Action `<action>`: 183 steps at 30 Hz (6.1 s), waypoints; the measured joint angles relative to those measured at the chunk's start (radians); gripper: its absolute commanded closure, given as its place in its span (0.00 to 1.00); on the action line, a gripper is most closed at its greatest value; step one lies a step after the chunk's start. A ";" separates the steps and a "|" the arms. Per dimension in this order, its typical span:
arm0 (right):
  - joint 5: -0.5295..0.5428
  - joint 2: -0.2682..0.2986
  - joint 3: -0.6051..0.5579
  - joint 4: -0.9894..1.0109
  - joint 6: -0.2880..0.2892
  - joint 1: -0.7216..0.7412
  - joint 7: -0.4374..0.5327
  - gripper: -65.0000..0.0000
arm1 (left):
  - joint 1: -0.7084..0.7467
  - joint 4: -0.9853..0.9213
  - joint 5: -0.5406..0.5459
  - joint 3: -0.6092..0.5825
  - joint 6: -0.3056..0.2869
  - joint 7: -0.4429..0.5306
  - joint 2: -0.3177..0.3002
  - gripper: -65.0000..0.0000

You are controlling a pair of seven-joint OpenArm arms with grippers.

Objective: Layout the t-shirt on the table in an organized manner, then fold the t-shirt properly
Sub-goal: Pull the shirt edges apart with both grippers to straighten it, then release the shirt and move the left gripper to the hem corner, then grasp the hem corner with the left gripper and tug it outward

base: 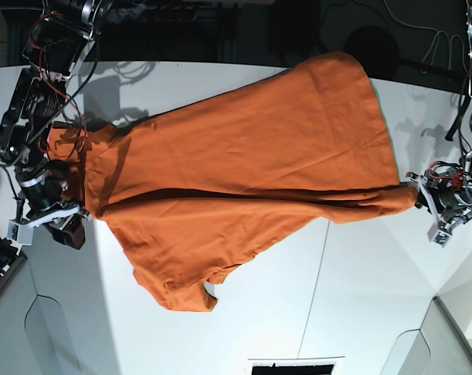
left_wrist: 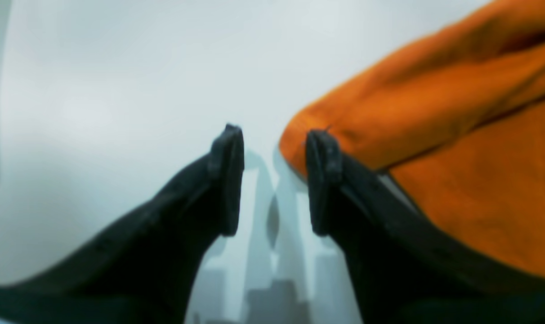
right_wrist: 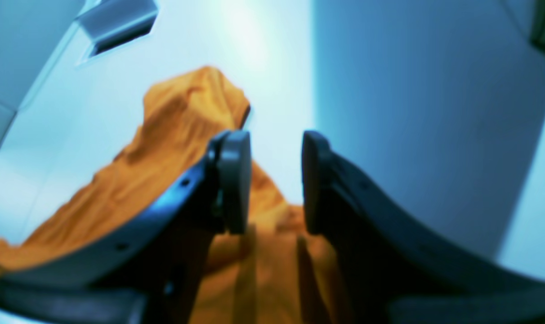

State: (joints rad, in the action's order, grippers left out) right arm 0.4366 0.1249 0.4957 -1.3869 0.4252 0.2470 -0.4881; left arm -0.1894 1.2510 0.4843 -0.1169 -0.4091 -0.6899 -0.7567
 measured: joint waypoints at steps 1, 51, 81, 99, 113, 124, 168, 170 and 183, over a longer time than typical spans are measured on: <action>-0.003 0.000 0.000 0.011 -0.003 0.017 0.000 0.69 | 0.000 0.000 0.021 0.000 0.000 -0.007 -0.014 0.61; -0.450 -0.117 -0.501 0.753 -0.080 0.429 0.285 0.95 | 0.236 0.065 0.361 0.018 -0.264 -0.060 0.070 0.61; -0.436 0.027 -0.351 0.551 -0.135 0.286 0.283 1.00 | 0.220 -0.015 0.286 0.017 -0.315 0.014 0.047 0.61; -0.215 0.140 -0.236 0.408 -0.085 0.257 0.100 0.69 | 0.220 -0.017 0.226 0.016 -0.291 0.010 -0.017 0.62; -0.010 0.136 -0.019 -0.058 -0.018 -0.107 -0.189 1.00 | 0.246 0.170 0.396 0.000 -0.283 -0.166 -0.085 0.64; -0.084 0.132 0.018 -0.059 -0.014 -0.250 -0.080 1.00 | 0.253 0.170 0.403 0.000 -0.283 -0.148 -0.068 0.83; 0.225 0.122 0.296 -0.125 0.060 -0.446 -0.133 1.00 | 0.133 0.112 0.153 0.004 -0.082 -0.020 0.061 0.83; 0.226 0.122 0.296 -0.144 0.061 -0.436 -0.129 1.00 | 0.131 0.113 0.157 0.004 -0.106 -0.021 0.079 0.83; 0.023 0.123 0.197 -0.024 0.067 -0.280 -0.113 1.00 | 0.123 0.102 0.128 0.005 -0.127 0.006 0.212 0.83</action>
State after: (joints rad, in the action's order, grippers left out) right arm 0.4591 0.2481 0.6930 -1.4105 0.4923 -0.0330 -0.6010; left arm -0.0666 1.3529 0.6125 -0.1123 -0.5358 -0.6838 -0.5442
